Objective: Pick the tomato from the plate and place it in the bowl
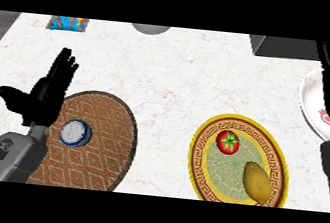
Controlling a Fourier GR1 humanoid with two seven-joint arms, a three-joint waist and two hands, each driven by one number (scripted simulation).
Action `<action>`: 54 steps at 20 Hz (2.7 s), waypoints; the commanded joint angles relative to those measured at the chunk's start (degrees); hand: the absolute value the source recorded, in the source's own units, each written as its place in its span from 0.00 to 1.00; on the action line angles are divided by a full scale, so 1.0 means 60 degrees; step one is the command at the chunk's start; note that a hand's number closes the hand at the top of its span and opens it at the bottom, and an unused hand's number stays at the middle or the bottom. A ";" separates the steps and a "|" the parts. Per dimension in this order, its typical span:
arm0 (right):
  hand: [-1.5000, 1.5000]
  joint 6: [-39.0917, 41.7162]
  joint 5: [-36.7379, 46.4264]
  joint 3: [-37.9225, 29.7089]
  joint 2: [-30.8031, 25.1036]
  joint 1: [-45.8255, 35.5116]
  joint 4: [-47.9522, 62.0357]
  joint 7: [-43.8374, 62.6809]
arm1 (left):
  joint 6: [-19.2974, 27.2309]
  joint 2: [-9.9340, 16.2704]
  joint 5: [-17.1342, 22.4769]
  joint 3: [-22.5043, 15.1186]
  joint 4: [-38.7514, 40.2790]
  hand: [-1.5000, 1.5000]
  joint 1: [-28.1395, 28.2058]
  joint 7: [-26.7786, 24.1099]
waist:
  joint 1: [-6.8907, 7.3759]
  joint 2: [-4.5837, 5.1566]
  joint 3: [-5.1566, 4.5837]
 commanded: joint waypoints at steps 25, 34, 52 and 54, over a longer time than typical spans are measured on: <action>0.00 -0.5583 0.8794 0.3678 0.2173 0.6510 -0.3907 0.3899 | 0.0784 -0.0494 -0.1423 -0.1272 -0.2051 0.50 0.1018 0.1587 | 0.0042 -0.0041 -0.0087; 0.00 -0.2253 0.8942 0.3129 0.2252 0.4678 -0.3751 0.7890 | 0.0733 -0.0861 -0.1591 -0.1076 -0.1876 0.50 0.0516 0.1823 | 0.0143 0.0021 -0.0066; 0.00 -0.1841 0.7928 0.3228 0.2871 0.5709 -0.3246 0.7066 | -0.0058 -0.1616 -0.2652 -0.0275 -0.2098 0.50 0.0795 0.2176 | 0.0099 0.0001 -0.0055; 0.00 -0.1987 0.7072 0.2602 0.2839 0.5301 -0.2214 0.5863 | -0.0125 -0.1760 -0.2780 -0.0253 -0.1690 0.50 0.1036 0.1529 | 0.0111 0.0011 -0.0054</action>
